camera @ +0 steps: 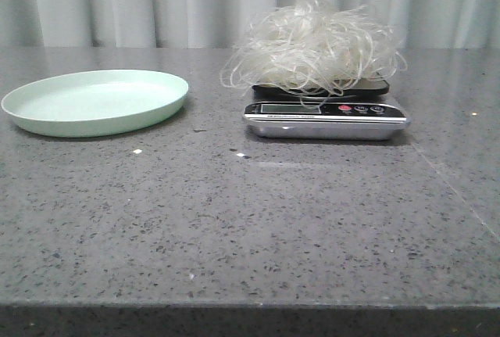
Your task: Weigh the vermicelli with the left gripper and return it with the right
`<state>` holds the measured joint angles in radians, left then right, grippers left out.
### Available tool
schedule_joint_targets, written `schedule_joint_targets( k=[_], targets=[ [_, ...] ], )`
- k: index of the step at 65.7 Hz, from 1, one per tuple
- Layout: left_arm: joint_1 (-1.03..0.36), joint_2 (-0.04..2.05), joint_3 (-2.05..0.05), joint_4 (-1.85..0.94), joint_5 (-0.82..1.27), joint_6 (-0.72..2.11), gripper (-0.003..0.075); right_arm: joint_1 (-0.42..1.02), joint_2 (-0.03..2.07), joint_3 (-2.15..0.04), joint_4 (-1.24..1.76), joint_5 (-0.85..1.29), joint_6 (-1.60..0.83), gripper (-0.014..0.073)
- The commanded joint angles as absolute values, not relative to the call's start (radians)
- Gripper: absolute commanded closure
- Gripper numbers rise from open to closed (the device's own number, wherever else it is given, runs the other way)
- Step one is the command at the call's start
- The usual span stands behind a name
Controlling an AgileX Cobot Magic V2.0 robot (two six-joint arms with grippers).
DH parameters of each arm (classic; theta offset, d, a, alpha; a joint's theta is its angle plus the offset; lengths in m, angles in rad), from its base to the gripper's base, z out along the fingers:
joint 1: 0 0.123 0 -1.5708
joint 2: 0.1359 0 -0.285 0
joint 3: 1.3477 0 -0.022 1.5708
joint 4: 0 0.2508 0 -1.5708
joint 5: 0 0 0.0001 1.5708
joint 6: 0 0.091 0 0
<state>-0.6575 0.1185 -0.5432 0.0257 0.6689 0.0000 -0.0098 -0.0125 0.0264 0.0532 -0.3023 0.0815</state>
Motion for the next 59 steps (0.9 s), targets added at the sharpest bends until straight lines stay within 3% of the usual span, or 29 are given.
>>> schedule_joint_targets(
  k=[1,28,59],
  targets=[
    [-0.660,0.132,-0.568,0.014,0.584,-0.008,0.0591,-0.006,-0.003,-0.055,0.103,-0.328,0.150,0.0413],
    [-0.660,0.132,-0.568,0.014,0.584,-0.008,0.0591,-0.006,0.474,-0.632,-0.022,0.176,0.156,0.0413],
    [-0.660,0.132,-0.568,0.014,0.584,-0.008,0.0591,-0.004,0.619,-0.665,-0.017,0.312,0.156,0.0400]
  ],
)
